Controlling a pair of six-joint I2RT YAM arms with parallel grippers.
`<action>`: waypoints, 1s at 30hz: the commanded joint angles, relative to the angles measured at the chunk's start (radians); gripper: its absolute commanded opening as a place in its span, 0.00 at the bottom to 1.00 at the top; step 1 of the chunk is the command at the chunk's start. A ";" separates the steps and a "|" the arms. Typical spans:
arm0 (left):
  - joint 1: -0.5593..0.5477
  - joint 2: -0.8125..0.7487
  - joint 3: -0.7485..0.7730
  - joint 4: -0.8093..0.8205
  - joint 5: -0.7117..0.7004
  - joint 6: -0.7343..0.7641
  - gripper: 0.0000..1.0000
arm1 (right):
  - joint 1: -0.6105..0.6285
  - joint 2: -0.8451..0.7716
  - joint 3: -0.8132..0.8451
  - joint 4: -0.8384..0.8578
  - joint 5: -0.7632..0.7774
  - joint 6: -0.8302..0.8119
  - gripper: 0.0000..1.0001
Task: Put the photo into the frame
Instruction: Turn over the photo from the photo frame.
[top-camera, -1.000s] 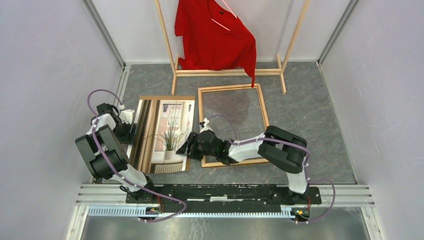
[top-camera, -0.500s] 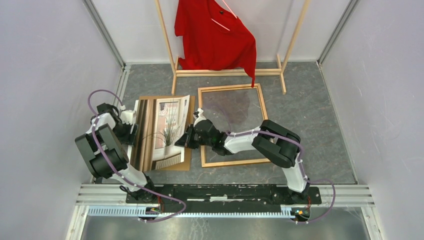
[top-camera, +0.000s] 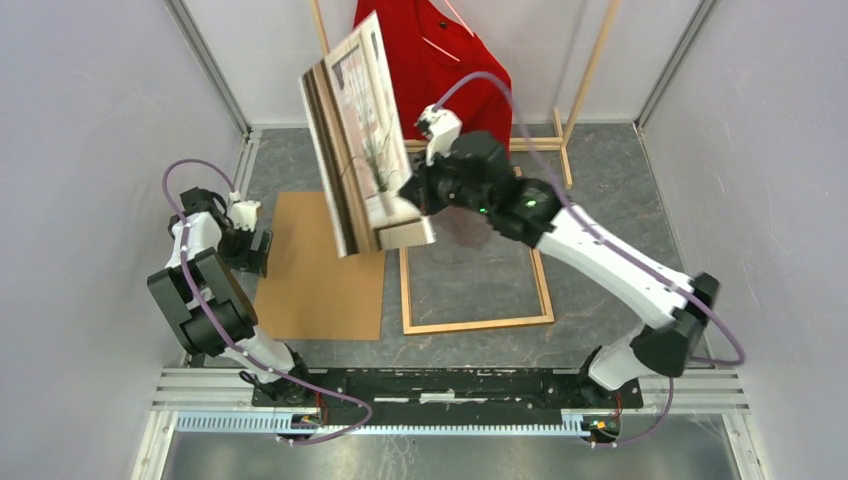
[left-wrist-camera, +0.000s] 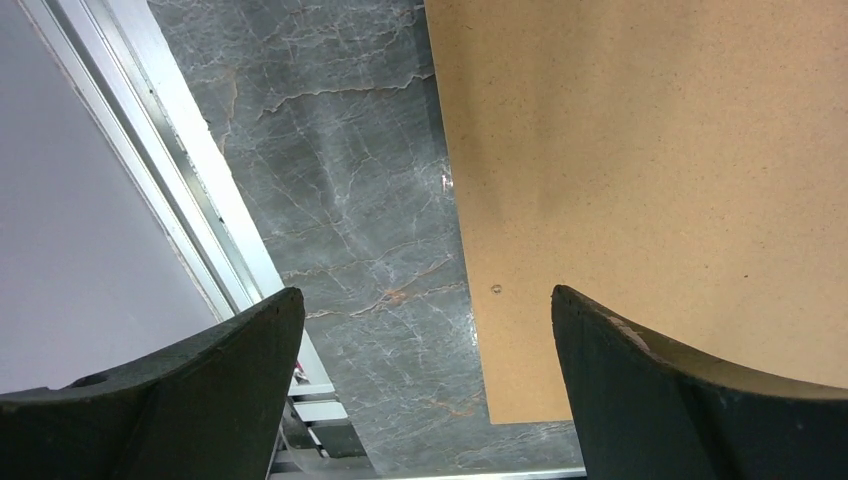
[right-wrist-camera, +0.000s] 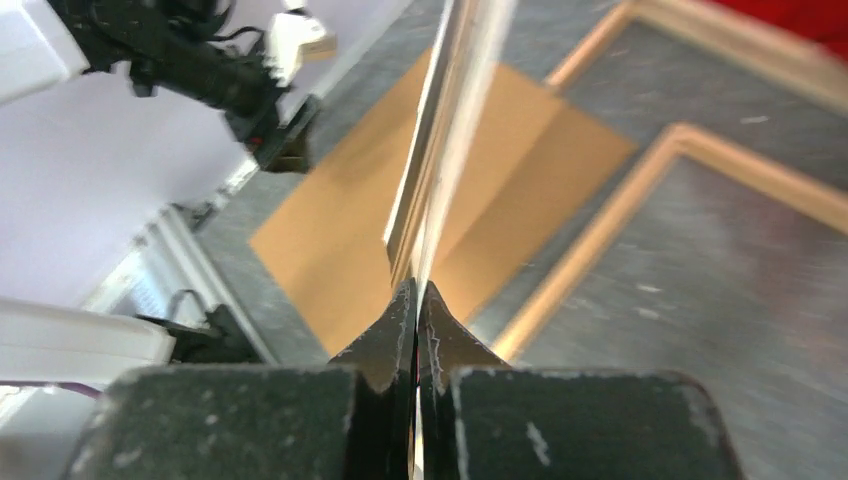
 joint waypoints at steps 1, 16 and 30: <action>0.002 -0.010 0.030 -0.034 0.030 -0.009 1.00 | -0.007 -0.073 0.120 -0.507 0.200 -0.243 0.00; 0.003 0.013 0.014 -0.028 0.052 -0.014 1.00 | 0.071 -0.194 0.164 -0.879 0.620 -0.207 0.00; 0.001 0.018 -0.001 -0.027 0.056 -0.014 1.00 | 0.304 0.090 -0.020 -0.879 0.589 -0.172 0.00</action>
